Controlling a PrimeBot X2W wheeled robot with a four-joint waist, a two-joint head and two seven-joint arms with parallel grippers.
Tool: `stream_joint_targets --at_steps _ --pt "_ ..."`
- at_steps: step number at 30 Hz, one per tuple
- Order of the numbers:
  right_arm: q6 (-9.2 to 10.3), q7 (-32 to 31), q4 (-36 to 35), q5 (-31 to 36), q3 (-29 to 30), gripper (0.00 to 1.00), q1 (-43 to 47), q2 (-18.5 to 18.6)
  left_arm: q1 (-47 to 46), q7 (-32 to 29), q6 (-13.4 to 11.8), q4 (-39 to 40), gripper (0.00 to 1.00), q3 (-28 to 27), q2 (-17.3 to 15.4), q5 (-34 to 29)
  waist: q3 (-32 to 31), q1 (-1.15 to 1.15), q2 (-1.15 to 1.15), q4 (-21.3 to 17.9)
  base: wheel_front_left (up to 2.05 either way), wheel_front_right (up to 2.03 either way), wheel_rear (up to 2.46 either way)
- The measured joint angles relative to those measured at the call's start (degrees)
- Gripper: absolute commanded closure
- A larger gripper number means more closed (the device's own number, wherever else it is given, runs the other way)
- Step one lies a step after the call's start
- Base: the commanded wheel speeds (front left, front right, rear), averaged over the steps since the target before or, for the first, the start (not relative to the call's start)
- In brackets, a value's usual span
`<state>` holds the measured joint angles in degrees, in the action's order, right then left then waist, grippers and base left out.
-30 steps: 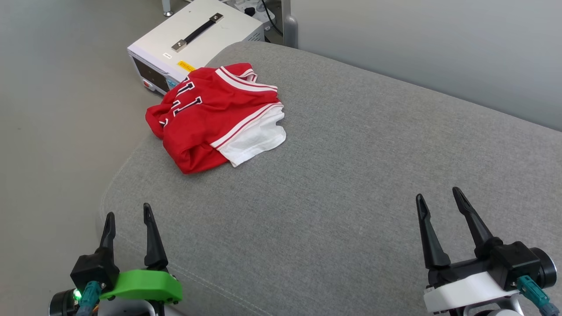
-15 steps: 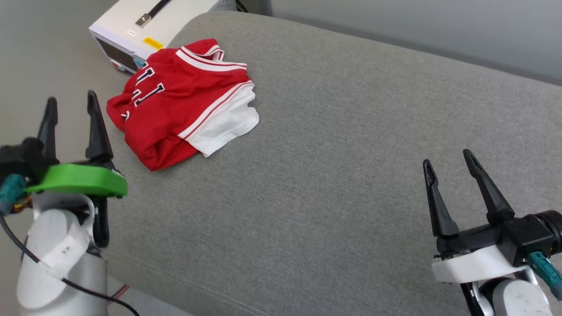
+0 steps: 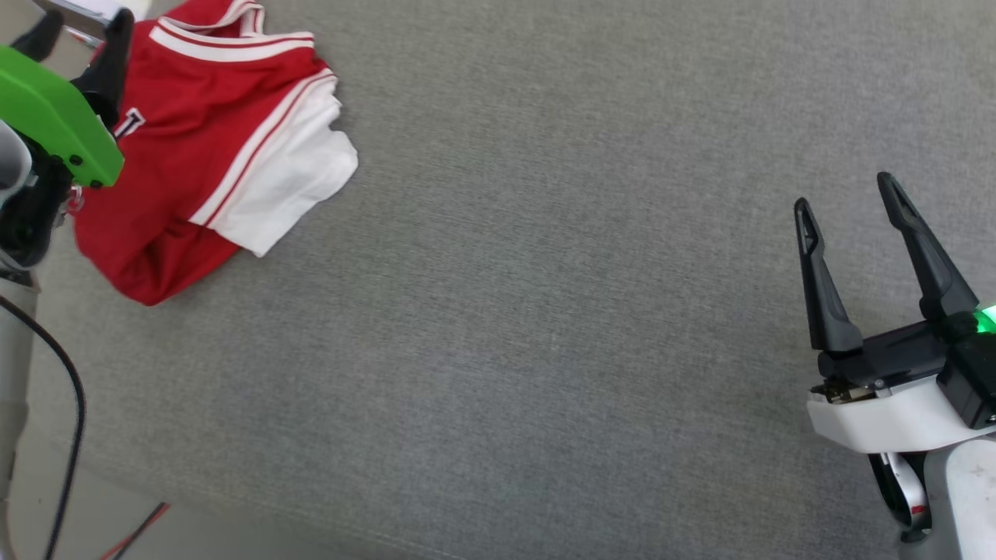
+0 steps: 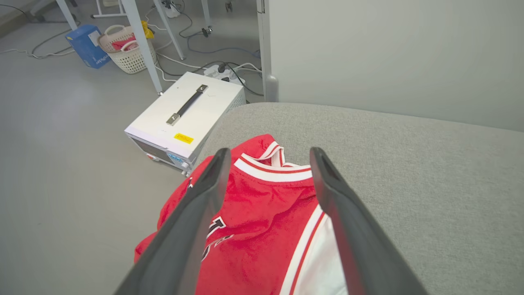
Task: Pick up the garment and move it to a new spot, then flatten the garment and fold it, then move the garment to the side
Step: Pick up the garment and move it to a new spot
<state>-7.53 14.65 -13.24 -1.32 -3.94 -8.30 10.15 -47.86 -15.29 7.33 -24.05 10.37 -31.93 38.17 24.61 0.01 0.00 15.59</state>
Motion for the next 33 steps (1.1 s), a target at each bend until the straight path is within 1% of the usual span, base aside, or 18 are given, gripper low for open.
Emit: stream_joint_targets --at_steps 4,8,11,15,19,24,25,26,30,33 --pt "0.0 0.0 -0.27 -0.04 0.51 0.0 -0.66 0.36 -1.83 -12.0 0.0 -1.31 0.0 5.06 -3.85 6.45 2.44 0.0 0.0 -1.72 0.0 0.0 0.0" --pt "0.0 0.01 -0.64 -0.33 0.9 0.0 -1.36 0.49 -2.66 -21.28 0.0 -1.89 0.0 11.67 -7.7 7.88 4.71 -0.01 0.0 -3.42 0.0 0.0 0.0" --pt "0.0 0.01 -0.87 -0.4 0.97 0.0 -1.91 0.69 -3.55 -23.79 0.0 -4.17 0.0 13.23 -8.48 9.05 6.42 -0.01 0.0 -4.48 0.0 0.0 0.0" --pt "0.0 0.01 -1.03 -0.49 1.14 0.0 -2.8 0.76 -4.17 -26.28 0.0 -8.89 0.0 15.17 -8.58 10.32 8.59 -0.01 0.0 -5.82 0.0 0.0 0.0" --pt "0.0 0.01 -1.04 -0.81 1.32 0.0 -3.11 0.89 -5.1 -26.71 0.03 -13.16 0.0 15.26 -8.49 11.83 10.41 -0.02 0.01 -7.0 0.0 0.0 0.0" --pt "0.0 0.01 -1.0 -1.08 1.41 0.0 -3.43 0.88 -6.52 -27.15 0.26 -15.03 0.0 17.06 -9.44 12.39 11.4 -0.02 0.01 -8.39 0.0 0.0 0.0" --pt "0.0 0.01 -0.94 -1.14 1.48 0.0 -3.43 0.88 -6.57 -27.08 0.26 -15.06 0.46 17.44 -9.75 13.12 11.35 -0.02 0.01 -8.51 0.0 0.0 0.0" --pt "0.0 0.01 -0.88 -1.25 1.58 0.0 -3.42 0.86 -6.59 -26.93 0.25 -15.06 1.0 17.73 -9.89 13.66 11.24 -0.02 0.01 -8.55 0.0 0.0 0.0" --pt "0.0 0.01 -0.48 -1.52 2.04 0.0 -3.42 0.62 -6.53 -23.97 -0.02 -14.75 1.0 19.94 -10.03 14.35 10.09 -0.01 0.01 -8.42 0.0 0.0 0.0" --pt "0.0 0.01 0.15 -1.98 2.1 0.0 -3.27 0.01 -6.04 -20.5 -0.09 -13.57 1.0 21.62 -10.38 14.59 8.58 -0.01 0.0 -8.23 0.0 0.0 0.0"
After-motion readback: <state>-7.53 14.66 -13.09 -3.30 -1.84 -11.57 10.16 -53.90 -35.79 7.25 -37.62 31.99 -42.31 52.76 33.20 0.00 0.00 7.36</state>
